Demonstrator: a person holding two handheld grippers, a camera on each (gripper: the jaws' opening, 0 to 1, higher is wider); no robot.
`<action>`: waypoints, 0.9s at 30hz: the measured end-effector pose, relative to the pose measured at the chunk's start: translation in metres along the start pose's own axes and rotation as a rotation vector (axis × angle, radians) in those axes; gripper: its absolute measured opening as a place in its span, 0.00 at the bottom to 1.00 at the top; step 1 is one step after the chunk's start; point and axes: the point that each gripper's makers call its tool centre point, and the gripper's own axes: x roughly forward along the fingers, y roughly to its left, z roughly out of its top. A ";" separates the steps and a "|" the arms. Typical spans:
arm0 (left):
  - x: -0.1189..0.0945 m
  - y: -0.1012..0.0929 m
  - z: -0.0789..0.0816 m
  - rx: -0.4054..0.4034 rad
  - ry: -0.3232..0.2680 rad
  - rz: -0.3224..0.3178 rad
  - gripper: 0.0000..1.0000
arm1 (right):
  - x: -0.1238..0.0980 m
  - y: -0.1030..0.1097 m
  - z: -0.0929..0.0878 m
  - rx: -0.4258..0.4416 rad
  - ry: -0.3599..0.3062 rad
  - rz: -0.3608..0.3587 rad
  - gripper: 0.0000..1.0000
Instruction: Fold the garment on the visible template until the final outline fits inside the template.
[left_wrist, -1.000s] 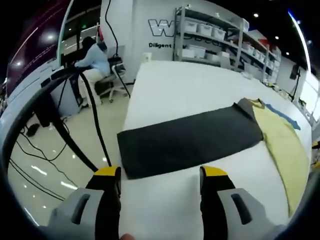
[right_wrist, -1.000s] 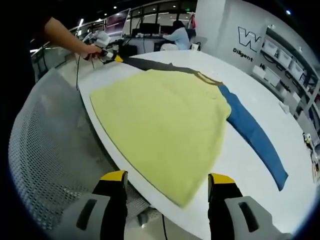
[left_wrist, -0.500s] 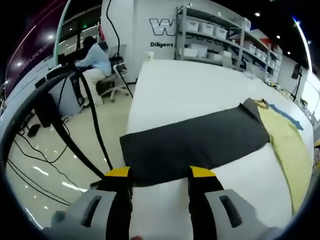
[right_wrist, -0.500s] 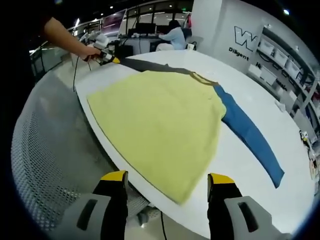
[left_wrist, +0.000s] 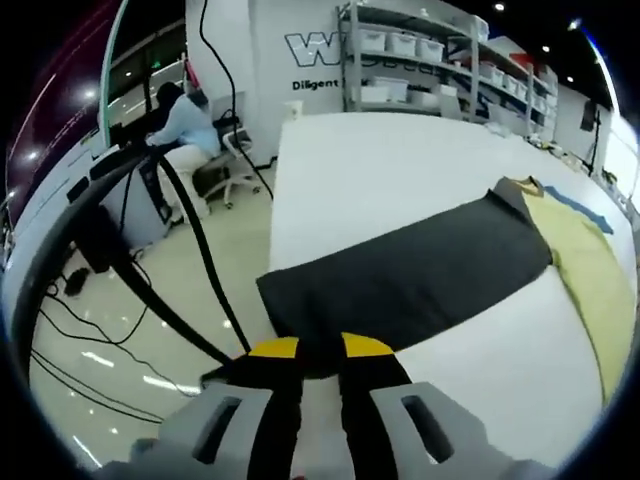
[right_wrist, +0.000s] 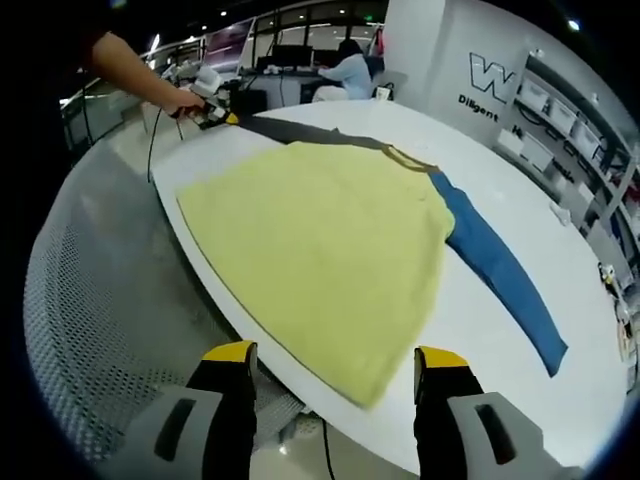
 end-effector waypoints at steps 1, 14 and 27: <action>0.000 0.000 0.000 0.013 0.000 -0.002 0.05 | 0.000 0.000 0.000 0.001 -0.001 -0.002 0.61; 0.002 0.005 0.003 0.182 0.023 0.006 0.00 | -0.010 -0.006 0.000 0.003 -0.010 -0.022 0.61; -0.018 -0.009 0.033 0.169 -0.033 -0.008 0.00 | -0.002 -0.015 0.001 -0.028 -0.042 0.023 0.60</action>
